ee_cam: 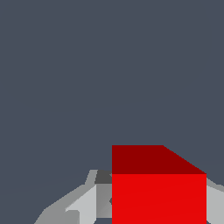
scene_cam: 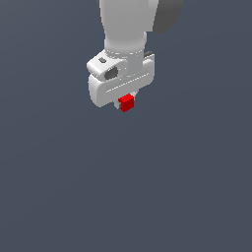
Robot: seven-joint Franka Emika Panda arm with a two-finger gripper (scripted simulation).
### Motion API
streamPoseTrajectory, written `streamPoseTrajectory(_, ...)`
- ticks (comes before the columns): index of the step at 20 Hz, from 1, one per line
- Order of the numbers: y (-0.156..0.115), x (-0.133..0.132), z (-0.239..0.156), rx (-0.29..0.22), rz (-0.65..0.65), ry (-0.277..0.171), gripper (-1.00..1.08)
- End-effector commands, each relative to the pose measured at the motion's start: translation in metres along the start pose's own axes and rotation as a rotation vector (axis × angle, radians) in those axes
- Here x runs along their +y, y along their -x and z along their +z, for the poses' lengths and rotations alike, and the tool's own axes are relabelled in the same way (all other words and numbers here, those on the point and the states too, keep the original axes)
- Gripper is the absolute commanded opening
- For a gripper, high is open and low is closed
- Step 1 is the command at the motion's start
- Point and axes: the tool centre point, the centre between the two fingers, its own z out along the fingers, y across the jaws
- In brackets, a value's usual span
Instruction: Pick up the red cube and move it to a goal position.
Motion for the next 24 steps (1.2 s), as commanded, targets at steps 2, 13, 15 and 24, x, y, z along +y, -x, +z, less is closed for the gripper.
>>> streamPoseTrajectory(2,-0.007,-0.007,-0.036,0.0,0.0,-0.001,-1.0)
streamPoseTrajectory(13,-0.022,-0.017,-0.103,0.0,0.001,-0.001,-1.0)
streamPoseTrajectory(15,-0.023,-0.018,-0.109,0.0,0.001,-0.001,-1.0)
streamPoseTrajectory(24,-0.026,-0.019,-0.114,0.0,0.001,-0.001,-1.0)
